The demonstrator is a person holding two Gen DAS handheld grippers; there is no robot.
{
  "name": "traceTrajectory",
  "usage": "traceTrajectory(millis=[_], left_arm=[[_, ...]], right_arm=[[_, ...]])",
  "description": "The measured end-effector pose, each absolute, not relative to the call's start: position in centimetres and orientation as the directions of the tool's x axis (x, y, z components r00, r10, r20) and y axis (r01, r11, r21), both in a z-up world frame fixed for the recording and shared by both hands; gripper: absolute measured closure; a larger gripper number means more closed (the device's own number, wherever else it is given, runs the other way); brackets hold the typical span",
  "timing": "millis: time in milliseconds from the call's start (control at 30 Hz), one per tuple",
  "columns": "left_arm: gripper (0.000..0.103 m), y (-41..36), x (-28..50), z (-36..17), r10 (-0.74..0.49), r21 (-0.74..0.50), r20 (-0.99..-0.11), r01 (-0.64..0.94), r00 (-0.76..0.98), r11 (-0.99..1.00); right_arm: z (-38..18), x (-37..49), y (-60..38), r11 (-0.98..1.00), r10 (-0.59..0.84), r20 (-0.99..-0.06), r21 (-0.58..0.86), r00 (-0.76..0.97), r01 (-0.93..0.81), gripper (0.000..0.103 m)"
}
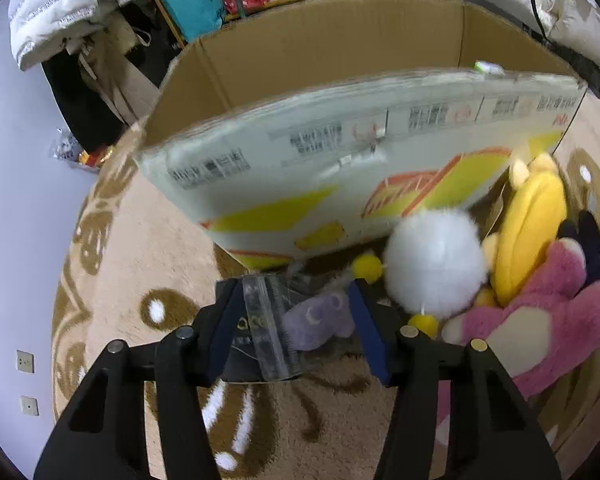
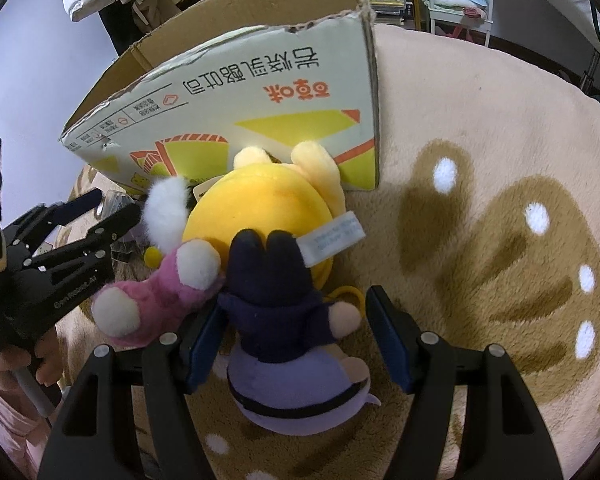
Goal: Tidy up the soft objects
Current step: 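Grasp the black Face tissue pack with the left gripper while the right grasps the purple penguin plush, then lift the black tissue pack and purple penguin plush up from the pile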
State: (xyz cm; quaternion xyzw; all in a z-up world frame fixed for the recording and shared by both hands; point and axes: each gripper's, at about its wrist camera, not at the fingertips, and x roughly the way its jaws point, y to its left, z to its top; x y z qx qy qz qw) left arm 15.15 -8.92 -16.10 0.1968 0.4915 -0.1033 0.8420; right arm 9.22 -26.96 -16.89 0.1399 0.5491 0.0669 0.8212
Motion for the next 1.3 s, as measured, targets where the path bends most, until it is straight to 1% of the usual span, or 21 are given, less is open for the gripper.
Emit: traceTrajectory(millis=[233,300,367,400,433,467,500,533,567,600,700,800,867,1033,1233,1300], left_arm=[[0.053,-8.5,15.7,-16.9,-0.031,0.157,-0.894,0.375,0.448,0.914],[0.055,-8.2,15.6,-16.9,-0.038,0.146,-0.894,0.371,0.447,0.917],[0.067,-7.9,15.7,-16.6,-0.05,0.128,-0.892,0.356,0.45,0.926],[0.069,-7.6,15.8,-16.5,-0.058,0.115,-0.892,0.348,0.449,0.931],[0.08,-7.1,16.0,-16.4,-0.067,0.096,-0.892,0.333,0.447,0.938],[0.092,-6.9,16.0,-16.3,-0.068,0.089,-0.892,0.322,0.446,0.943],[0.095,-6.5,16.2,-16.3,-0.079,0.067,-0.897,0.31,0.435,0.948],[0.101,-6.3,16.3,-16.3,-0.098,0.039,-0.902,0.305,0.422,0.952],[0.101,-6.0,16.4,-16.4,-0.113,0.017,-0.905,0.298,0.411,0.954],[0.101,-6.0,16.3,-16.4,-0.118,0.009,-0.905,0.296,0.409,0.955],[0.102,-6.7,15.8,-16.0,-0.091,0.064,-0.89,0.32,0.447,0.945],[0.103,-6.9,15.4,-15.4,-0.121,0.043,-0.882,0.334,0.456,0.942],[0.103,-7.0,15.1,-15.0,-0.113,0.059,-0.874,0.333,0.473,0.941],[0.103,-6.8,14.1,-13.9,-0.125,0.045,-0.859,0.317,0.496,0.947],[0.103,-6.3,13.4,-13.0,-0.123,0.041,-0.85,0.297,0.513,0.954],[0.103,-5.5,13.8,-13.0,-0.132,0.02,-0.851,0.282,0.508,0.959]], right_arm=[[-17.3,9.5,-26.8,0.953,0.263,-0.887,0.301,0.379,0.043,0.03],[-17.5,9.6,-26.7,0.952,0.265,-0.888,0.302,0.376,0.042,0.03],[-17.7,9.6,-26.6,0.952,0.266,-0.889,0.302,0.371,0.041,0.03],[-17.8,9.6,-26.5,0.953,0.266,-0.89,0.301,0.37,0.038,0.03],[-17.9,9.6,-26.3,0.954,0.266,-0.891,0.298,0.368,0.033,0.031],[-17.9,9.6,-26.1,0.954,0.268,-0.892,0.297,0.365,0.027,0.039],[-17.9,9.5,-25.9,0.953,0.276,-0.89,0.303,0.363,0.019,0.045],[-18.0,9.5,-25.6,0.95,0.289,-0.886,0.313,0.362,0.009,0.047],[-18.0,9.5,-25.4,0.949,0.293,-0.886,0.315,0.359,0.002,0.054],[-18.1,9.5,-25.2,0.948,0.298,-0.885,0.317,0.357,-0.005,0.056],[-18.0,9.4,-24.8,0.952,0.29,-0.886,0.307,0.362,-0.012,0.056],[-18.0,9.3,-24.6,0.95,0.292,-0.883,0.312,0.368,-0.006,0.056],[-17.8,9.2,-24.6,0.949,0.295,-0.878,0.315,0.376,-0.007,0.056],[-17.2,9.0,-25.5,0.946,0.302,-0.866,0.324,0.399,-0.014,0.059],[-15.5,8.5,-25.3,0.951,0.288,-0.843,0.307,0.454,-0.032,0.059],[-15.4,8.4,-25.4,0.951,0.285,-0.842,0.306,0.458,-0.029,0.059]])
